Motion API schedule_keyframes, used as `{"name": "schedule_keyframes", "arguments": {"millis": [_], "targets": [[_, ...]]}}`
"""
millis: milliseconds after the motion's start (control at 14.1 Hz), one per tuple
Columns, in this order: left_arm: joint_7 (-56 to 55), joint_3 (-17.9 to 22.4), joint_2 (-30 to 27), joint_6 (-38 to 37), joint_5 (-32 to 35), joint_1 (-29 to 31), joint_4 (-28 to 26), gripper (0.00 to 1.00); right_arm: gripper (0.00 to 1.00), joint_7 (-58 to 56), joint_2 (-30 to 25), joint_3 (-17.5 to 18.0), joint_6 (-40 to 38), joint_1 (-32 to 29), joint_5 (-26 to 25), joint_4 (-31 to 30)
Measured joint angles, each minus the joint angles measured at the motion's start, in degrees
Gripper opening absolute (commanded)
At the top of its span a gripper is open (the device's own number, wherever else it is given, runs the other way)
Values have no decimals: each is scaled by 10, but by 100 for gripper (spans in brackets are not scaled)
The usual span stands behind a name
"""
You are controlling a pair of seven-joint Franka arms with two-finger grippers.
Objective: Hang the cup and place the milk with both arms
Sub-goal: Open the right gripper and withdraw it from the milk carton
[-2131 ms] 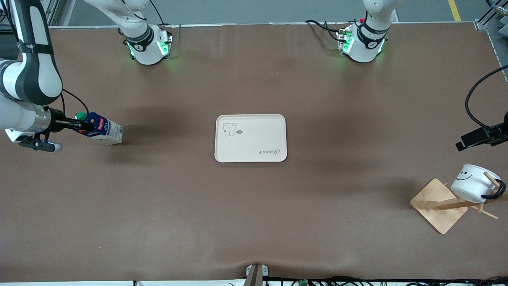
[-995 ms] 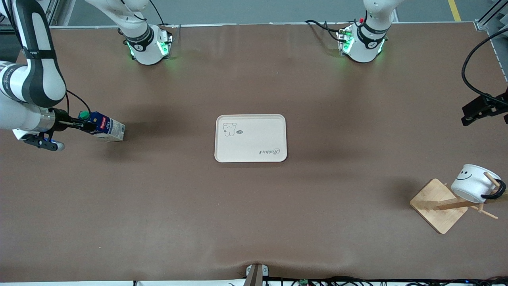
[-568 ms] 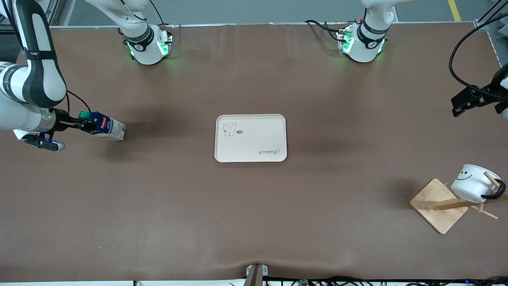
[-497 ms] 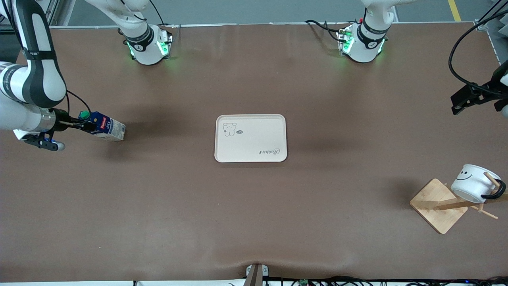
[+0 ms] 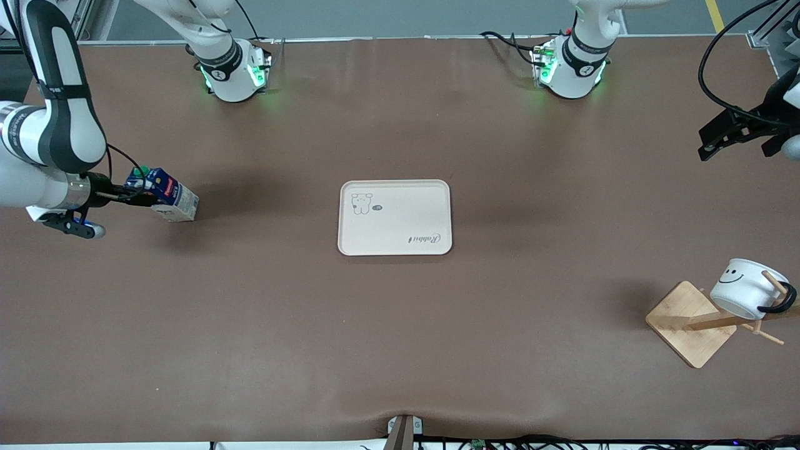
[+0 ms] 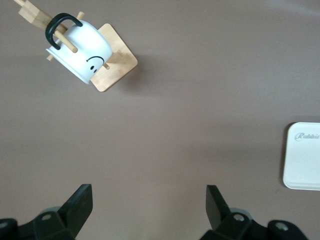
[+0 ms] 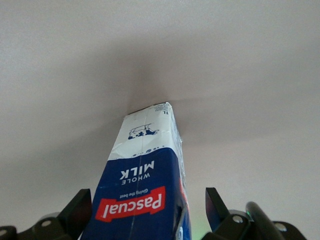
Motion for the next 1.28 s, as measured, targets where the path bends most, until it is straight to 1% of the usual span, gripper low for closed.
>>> {"name": "schedule_keyframes", "arguments": {"millis": [355, 497, 923, 1066, 1137, 1279], "targets": [[0, 3, 0, 0, -2, 1, 0, 100, 100, 0, 0, 0, -3, -1, 0, 3], [0, 3, -1, 0, -2, 1, 0, 100, 100, 0, 0, 0, -26, -5, 0, 25], [0, 2, -1, 1, -2, 0, 0, 100, 100, -1, -1, 2, -138, -9, 0, 144], [0, 2, -1, 1, -2, 0, 0, 100, 100, -1, -1, 6, -157, -9, 0, 184], [0, 2, -1, 1, -2, 0, 0, 100, 100, -1, 0, 8, -163, -9, 0, 210], [0, 2, -1, 1, -2, 0, 0, 100, 100, -2, 4, 12, -208, 2, -5, 280]]}}
